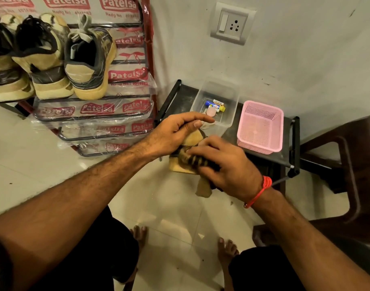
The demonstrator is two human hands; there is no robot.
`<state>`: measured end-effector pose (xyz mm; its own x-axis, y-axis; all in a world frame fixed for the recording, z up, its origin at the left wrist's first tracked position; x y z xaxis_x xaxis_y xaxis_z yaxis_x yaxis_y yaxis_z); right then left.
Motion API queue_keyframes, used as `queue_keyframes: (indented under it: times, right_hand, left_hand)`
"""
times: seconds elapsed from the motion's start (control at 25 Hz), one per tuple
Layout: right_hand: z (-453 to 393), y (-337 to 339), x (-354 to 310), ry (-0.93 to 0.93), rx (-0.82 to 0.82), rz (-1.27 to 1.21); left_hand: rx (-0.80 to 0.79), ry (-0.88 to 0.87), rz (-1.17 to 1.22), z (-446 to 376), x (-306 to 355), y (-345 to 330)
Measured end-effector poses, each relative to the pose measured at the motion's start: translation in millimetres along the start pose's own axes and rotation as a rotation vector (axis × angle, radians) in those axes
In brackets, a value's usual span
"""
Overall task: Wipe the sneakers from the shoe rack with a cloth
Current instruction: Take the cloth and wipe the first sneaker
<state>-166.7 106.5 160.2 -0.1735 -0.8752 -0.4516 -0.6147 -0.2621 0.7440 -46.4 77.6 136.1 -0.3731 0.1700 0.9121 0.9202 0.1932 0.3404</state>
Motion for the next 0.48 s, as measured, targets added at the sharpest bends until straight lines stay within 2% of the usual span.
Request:
queue_keyframes:
  times: [0.16, 0.2, 0.32, 0.36, 0.48]
  right_hand:
    - [-7.2, 31.5, 45.9, -0.220, 0.192, 0.054]
    - [-4.9, 28.5, 38.8, -0.192, 0.191, 0.035]
    - [-1.6, 2.1, -3.7, 0.030, 0.038, -0.013]
    - [-4.7, 3.8, 0.6, 0.023, 0.041, 0.003]
    - [-8.4, 23.3, 24.4, -0.107, 0.183, 0.020]
  left_hand:
    - [0.040, 0.041, 0.079, 1.5, 0.9, 0.9]
    - [0.055, 0.036, 0.085, 1.2, 3.2, 3.3]
    - [0.041, 0.029, 0.093, 3.0, 7.6, 2.0]
    - [0.022, 0.028, 0.093, 3.2, 8.9, -1.5]
    - [0.035, 0.070, 0.155, 3.2, 3.4, -0.5]
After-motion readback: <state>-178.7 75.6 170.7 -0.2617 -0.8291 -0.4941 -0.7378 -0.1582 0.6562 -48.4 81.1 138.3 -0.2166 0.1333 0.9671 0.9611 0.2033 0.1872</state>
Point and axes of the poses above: each hand's wrist, its own z-axis away from the middle knuckle, its own y-axis out of the back of the hand, x = y × z, the point moved 10 cm from there along -z, towards the middle knuckle, and after that the axes turned 8 degrees about x, right-handed, at the moved point
